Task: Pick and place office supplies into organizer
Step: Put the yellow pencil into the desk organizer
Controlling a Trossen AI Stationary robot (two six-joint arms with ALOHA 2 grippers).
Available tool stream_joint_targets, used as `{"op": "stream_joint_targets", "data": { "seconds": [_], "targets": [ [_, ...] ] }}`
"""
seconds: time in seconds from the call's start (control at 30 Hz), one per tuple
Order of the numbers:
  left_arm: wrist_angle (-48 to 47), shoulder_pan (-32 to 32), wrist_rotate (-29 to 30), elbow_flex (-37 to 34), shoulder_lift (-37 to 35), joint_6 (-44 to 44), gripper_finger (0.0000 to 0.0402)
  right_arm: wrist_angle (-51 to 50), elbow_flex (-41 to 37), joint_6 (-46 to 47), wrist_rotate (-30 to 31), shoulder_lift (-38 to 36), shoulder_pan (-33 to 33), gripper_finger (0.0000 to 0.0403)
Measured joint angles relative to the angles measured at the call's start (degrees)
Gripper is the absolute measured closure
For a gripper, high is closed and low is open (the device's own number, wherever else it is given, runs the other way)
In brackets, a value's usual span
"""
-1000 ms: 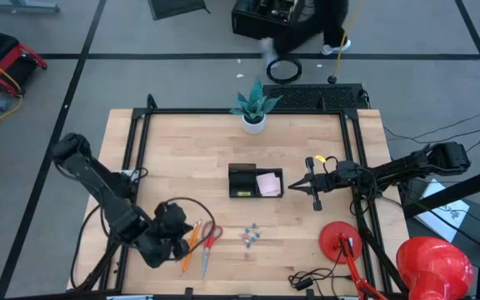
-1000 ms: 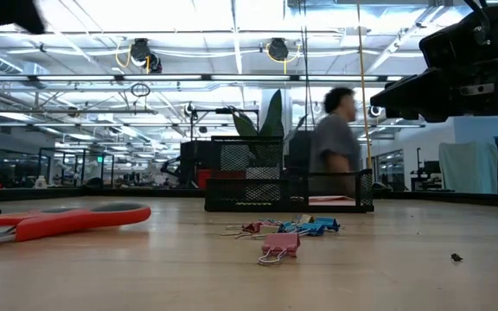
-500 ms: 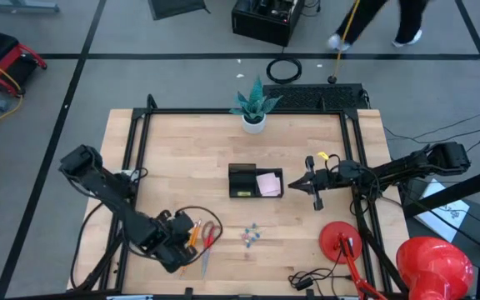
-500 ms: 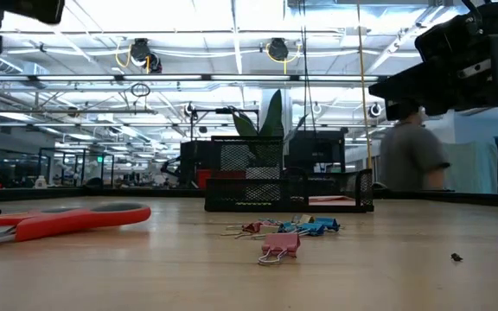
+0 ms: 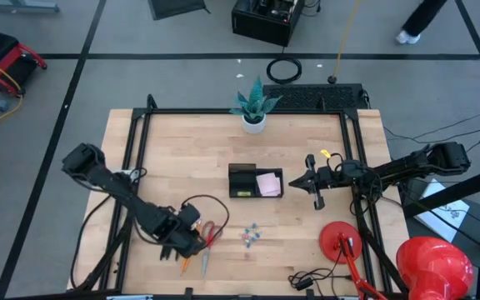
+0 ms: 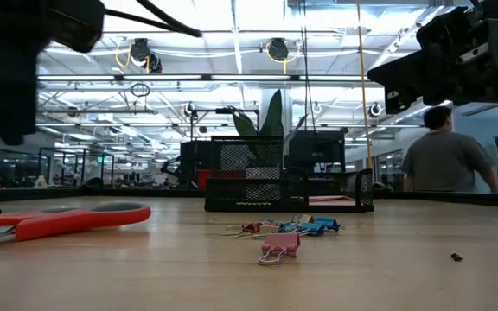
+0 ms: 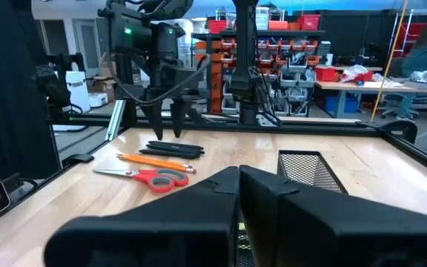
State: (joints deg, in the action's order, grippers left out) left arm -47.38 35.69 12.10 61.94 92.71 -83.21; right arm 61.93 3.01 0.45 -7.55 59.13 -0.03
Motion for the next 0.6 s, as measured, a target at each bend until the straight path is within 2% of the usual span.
{"op": "stream_joint_targets", "data": {
  "seconds": [0.13,0.3,0.6],
  "targets": [
    [-0.38,-2.43,-0.04,0.02,0.00,2.52,0.0211,-0.02,0.00,0.00,0.00,0.00,0.00,0.0399],
    [0.93,-4.32,-0.82,-1.31,-0.02,2.91,0.0228,-0.04,0.00,-0.04,0.00,0.00,0.00,0.0399],
    [3.20,-4.12,-3.09,-5.67,-0.02,0.32,0.0236,-0.04,0.00,-0.87,0.02,0.00,0.00,0.0399]
  ]
}}
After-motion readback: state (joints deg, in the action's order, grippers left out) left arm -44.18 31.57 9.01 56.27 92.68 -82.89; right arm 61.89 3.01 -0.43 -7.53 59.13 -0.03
